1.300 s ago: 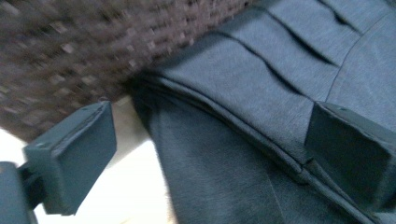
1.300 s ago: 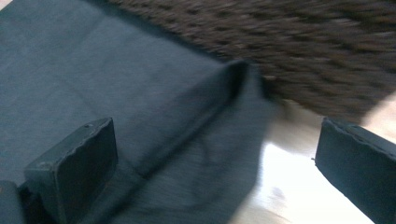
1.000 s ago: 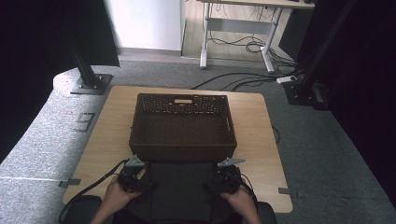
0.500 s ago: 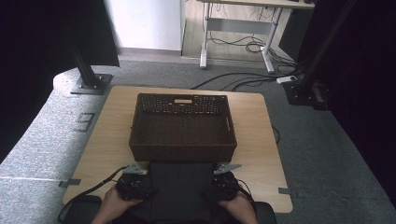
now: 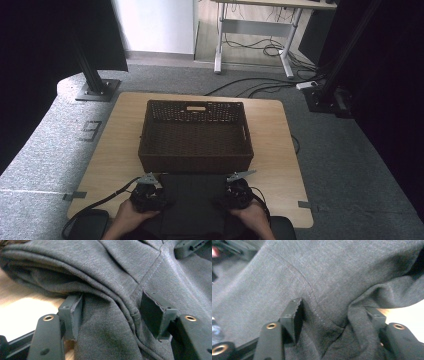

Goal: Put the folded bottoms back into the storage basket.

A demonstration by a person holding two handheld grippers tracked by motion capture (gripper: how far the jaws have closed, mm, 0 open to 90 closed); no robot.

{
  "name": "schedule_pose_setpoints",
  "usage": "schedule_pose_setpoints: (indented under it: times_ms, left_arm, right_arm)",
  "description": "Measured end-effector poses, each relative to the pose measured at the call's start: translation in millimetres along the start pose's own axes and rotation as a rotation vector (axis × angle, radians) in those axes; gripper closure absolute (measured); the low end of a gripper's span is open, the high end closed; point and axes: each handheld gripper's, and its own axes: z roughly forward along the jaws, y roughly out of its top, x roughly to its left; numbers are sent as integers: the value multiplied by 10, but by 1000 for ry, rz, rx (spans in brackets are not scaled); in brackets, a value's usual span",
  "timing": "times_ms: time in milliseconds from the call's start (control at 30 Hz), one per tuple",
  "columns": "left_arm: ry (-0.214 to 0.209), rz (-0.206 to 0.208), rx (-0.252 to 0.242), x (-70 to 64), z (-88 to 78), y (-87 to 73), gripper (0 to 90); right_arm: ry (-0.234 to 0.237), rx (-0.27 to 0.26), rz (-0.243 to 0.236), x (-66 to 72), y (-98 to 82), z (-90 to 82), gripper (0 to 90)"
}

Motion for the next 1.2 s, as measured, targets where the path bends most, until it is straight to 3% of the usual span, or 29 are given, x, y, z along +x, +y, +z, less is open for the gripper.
schedule_pose_setpoints:
  times_ms: [167,267,300,367,567,733,833,1200]
  left_arm:
    - [-4,-8,-4,16,10,11,406]
    - [-36,-35,-2,42,10,14,564]
    - [-43,-37,-4,50,3,16,564]
    - [-59,-43,-4,65,-15,18,651]
    - [-99,-16,-72,66,-154,-14,680]
    - [-111,7,-132,32,-298,13,683]
    - [-126,10,-167,26,-371,43,683]
    - [-120,75,-242,-61,-601,223,684]
  right_arm:
    - [49,4,-7,-22,44,59,525]
    - [92,-4,-10,-15,35,101,616]
    - [92,-4,-10,-15,35,101,616]
    - [75,-26,-41,56,2,85,650]
    - [40,-72,-88,141,-39,20,667]
    - [32,-152,-141,224,-22,-128,670]
    - [29,-173,-152,254,-2,-184,671]
    - [5,-257,-215,380,131,-415,687]
